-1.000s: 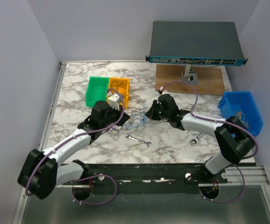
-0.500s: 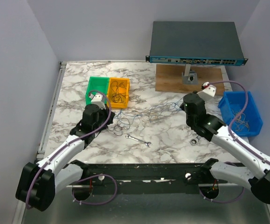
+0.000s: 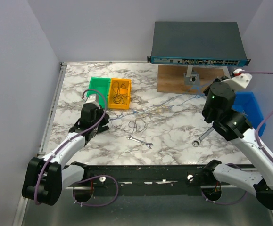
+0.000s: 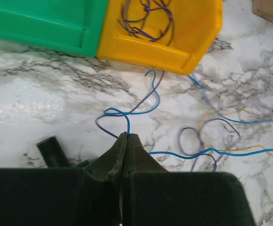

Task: Untangle the cables

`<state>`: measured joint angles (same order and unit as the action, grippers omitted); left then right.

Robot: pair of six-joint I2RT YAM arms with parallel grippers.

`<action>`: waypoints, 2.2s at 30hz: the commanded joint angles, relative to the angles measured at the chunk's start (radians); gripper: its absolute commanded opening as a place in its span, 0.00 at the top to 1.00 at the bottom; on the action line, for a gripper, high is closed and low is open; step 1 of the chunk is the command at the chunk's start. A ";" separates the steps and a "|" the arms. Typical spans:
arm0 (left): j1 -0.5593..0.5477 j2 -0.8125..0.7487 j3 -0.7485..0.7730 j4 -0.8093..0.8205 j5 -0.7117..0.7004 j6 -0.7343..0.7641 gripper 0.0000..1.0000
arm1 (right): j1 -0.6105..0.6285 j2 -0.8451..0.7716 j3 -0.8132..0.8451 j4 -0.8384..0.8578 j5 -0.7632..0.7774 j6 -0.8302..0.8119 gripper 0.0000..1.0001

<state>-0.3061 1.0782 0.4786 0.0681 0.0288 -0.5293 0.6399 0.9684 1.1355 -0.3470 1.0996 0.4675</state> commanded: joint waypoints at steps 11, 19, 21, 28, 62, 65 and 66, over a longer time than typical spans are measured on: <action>0.078 -0.034 -0.031 0.065 0.144 0.002 1.00 | -0.008 -0.001 0.159 -0.021 -0.237 -0.240 0.99; -0.185 -0.102 0.082 -0.002 0.034 0.107 0.26 | -0.008 0.125 0.312 -0.131 -0.612 -0.168 0.99; -0.225 -0.111 0.107 0.021 0.076 0.126 0.19 | -0.008 0.146 0.334 -0.139 -0.725 -0.154 0.99; -0.249 -0.099 0.185 0.165 0.227 0.112 0.02 | -0.008 0.202 0.351 -0.101 -1.020 -0.143 0.99; -0.125 0.213 0.520 0.059 0.339 -0.061 1.00 | -0.008 0.147 0.141 -0.020 -0.947 -0.009 0.18; -0.055 0.205 0.527 -0.030 0.272 -0.033 1.00 | -0.008 0.103 0.063 0.017 -0.924 0.007 0.18; -0.032 0.211 0.543 -0.062 0.268 -0.013 1.00 | -0.008 0.097 0.042 0.029 -0.925 0.012 0.18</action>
<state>-0.4107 1.3182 1.0088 0.1562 0.3866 -0.5392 0.6327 1.1069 1.2514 -0.3820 0.0525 0.4438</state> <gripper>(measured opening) 0.036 0.820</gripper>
